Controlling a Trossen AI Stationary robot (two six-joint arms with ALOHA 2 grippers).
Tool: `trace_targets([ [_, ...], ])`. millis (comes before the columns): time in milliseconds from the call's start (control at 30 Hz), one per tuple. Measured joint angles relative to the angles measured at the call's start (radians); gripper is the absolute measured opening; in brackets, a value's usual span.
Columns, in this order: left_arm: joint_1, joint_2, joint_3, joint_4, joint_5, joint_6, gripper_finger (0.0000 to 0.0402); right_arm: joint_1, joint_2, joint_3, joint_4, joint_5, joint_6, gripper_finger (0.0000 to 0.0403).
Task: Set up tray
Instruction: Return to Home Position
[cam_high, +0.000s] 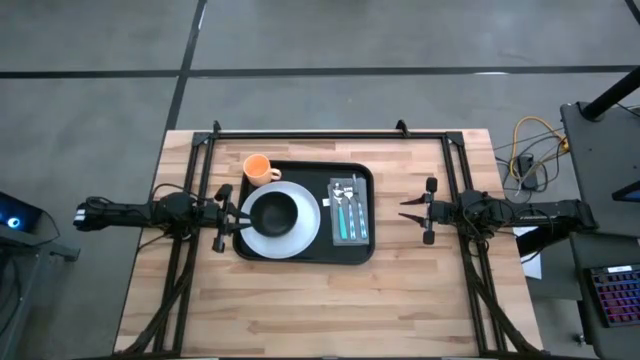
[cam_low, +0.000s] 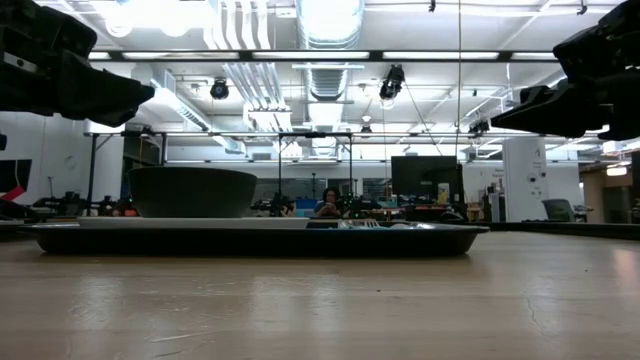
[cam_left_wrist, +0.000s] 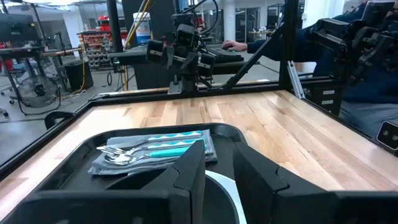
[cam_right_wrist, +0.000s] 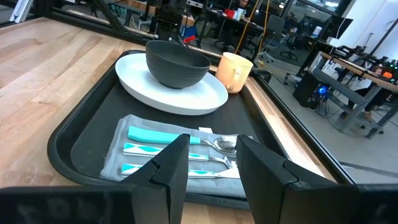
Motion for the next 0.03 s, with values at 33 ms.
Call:
trace_targets([
  [33,0.000,0.000,0.000,0.000,0.000,0.000,0.0064,0.000,0.000,0.000,0.000,0.000,0.000,0.0123],
])
